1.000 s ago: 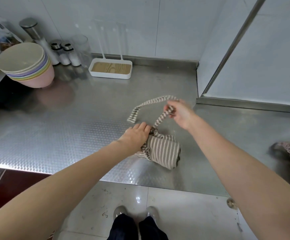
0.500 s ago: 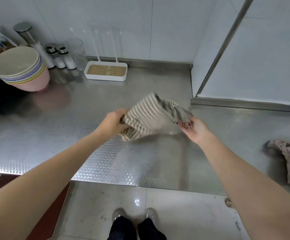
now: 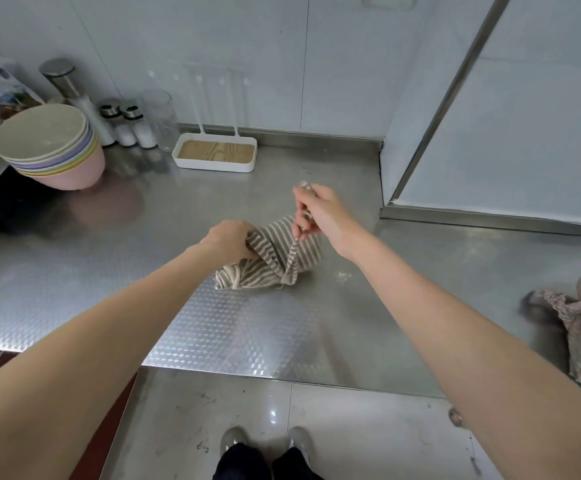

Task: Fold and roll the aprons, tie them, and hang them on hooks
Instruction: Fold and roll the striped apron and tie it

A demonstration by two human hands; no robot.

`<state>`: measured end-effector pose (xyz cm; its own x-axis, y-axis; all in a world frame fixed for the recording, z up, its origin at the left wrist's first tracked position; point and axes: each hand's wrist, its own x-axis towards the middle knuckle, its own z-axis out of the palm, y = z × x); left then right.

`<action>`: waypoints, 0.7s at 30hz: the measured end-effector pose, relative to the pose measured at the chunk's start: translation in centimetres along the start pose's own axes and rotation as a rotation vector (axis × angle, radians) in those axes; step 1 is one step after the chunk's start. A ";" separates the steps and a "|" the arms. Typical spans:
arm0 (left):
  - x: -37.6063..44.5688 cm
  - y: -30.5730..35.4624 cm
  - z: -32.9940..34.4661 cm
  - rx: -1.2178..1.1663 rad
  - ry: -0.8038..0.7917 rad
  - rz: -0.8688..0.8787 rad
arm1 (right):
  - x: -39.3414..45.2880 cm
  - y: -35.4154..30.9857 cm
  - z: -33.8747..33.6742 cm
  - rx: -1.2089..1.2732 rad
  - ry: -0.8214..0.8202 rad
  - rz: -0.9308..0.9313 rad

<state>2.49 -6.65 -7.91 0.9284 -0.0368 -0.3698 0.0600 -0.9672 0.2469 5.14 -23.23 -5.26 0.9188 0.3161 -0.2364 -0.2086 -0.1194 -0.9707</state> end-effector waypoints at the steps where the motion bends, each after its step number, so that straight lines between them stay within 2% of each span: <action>1: -0.1 0.4 0.0 0.067 -0.029 0.090 | 0.3 -0.5 0.2 -0.006 -0.009 0.000; 5: -0.7 1.6 -0.4 0.185 -0.121 0.345 | 1.0 -1.2 -0.8 -0.032 -0.003 0.067; 7: -1.0 1.9 -0.9 0.218 -0.139 0.439 | 0.9 -0.9 -1.6 0.028 -0.076 0.140; 9: -1.2 1.9 -1.1 0.217 -0.131 0.516 | 0.8 -0.8 -2.3 0.205 -0.141 0.220; 12: -1.8 1.5 -1.2 -0.016 -0.078 0.586 | 0.5 0.3 -3.9 0.560 -0.020 0.333; 14: -2.2 1.4 -1.4 -0.263 -0.005 0.548 | -0.6 1.8 -5.0 0.566 0.096 0.398; 16: -2.4 1.5 -1.6 -0.536 0.032 0.402 | -1.8 3.7 -5.1 0.560 0.163 0.384; 18: -2.3 1.5 -1.5 -0.797 0.017 0.243 | -2.4 5.0 -4.5 0.790 0.227 0.305; 19: -2.0 1.3 -1.4 -0.890 0.016 0.184 | -2.4 5.3 -4.0 0.821 0.262 0.265; 21: -1.4 0.9 -0.5 -1.006 0.022 0.044 | -2.1 6.0 -2.7 0.576 0.314 0.171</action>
<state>1.40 -7.34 -6.68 0.9432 -0.0531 -0.3280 0.2977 -0.3031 0.9053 2.91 -27.18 -10.48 0.8926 0.0383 -0.4492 -0.4248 0.4048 -0.8097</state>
